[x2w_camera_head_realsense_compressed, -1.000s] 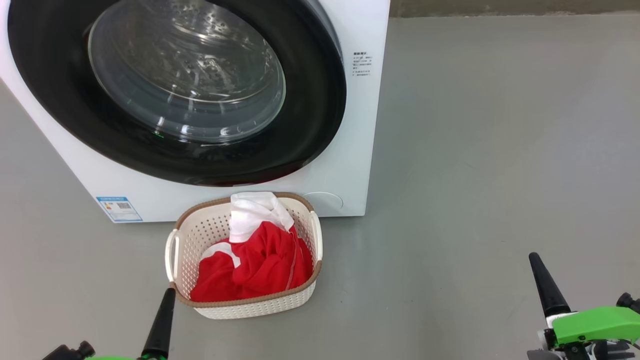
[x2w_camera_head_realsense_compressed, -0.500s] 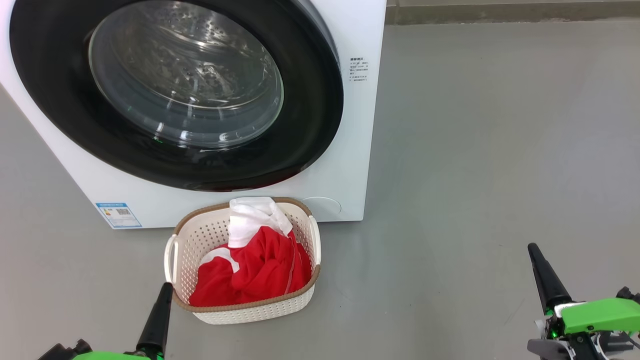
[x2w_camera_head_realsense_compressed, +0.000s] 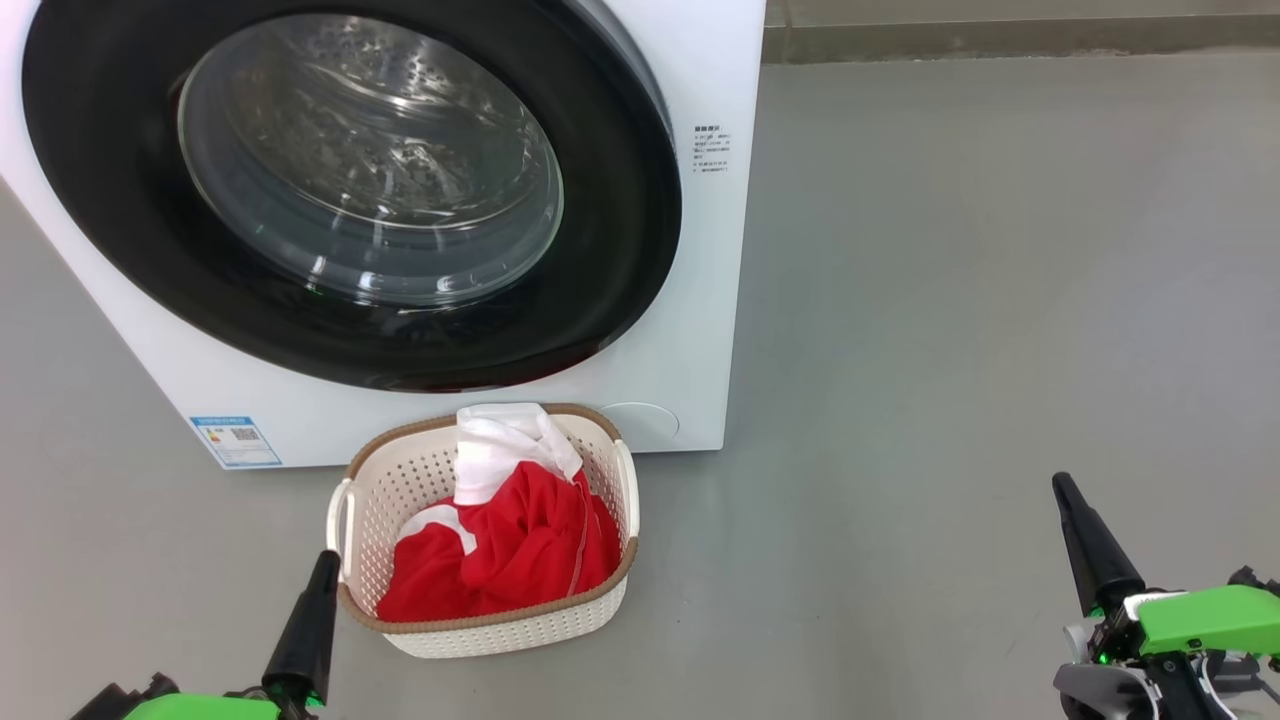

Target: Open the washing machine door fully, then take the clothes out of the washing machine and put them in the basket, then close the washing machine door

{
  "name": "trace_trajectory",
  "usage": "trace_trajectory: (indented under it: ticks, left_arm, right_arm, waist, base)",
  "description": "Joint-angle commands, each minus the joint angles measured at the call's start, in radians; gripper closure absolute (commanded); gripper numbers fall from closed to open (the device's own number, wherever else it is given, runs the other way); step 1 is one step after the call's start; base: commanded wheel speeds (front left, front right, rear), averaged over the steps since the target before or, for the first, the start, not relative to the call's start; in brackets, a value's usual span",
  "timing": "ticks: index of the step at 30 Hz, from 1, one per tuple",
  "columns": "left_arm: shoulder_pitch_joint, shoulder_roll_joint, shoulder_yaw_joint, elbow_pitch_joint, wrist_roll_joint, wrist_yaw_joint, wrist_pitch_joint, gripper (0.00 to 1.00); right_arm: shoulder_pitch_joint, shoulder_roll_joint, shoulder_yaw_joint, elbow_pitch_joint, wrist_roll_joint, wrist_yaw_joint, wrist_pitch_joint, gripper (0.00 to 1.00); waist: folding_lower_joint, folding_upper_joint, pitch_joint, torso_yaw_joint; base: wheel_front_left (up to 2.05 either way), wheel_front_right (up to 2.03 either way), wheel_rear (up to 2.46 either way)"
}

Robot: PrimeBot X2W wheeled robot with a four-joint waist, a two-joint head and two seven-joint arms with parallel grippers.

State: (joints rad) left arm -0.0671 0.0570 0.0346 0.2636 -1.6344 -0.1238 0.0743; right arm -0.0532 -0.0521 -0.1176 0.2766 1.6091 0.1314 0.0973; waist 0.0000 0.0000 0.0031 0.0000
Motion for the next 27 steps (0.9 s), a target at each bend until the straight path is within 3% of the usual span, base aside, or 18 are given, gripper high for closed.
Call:
trace_trajectory:
  ticks: [1,27]
  left_arm:
    - [-0.037,0.023,0.037,-0.02,-0.009,-0.007,0.005,1.0]
    - [-0.038,0.015,0.049,-0.02,0.0,-0.007,0.014,1.0]
  right_arm:
    - [-0.054,-0.007,0.016,-0.033,0.009,-0.001,0.006,1.0]
    - [-0.054,-0.004,0.012,-0.032,0.006,-0.001,0.01,1.0]
  waist:
    - [0.0,0.0,0.0,0.0]
    - [0.0,0.0,0.0,0.0]
  base:
    - [0.0,0.0,0.0]
    - [0.0,0.0,0.0]
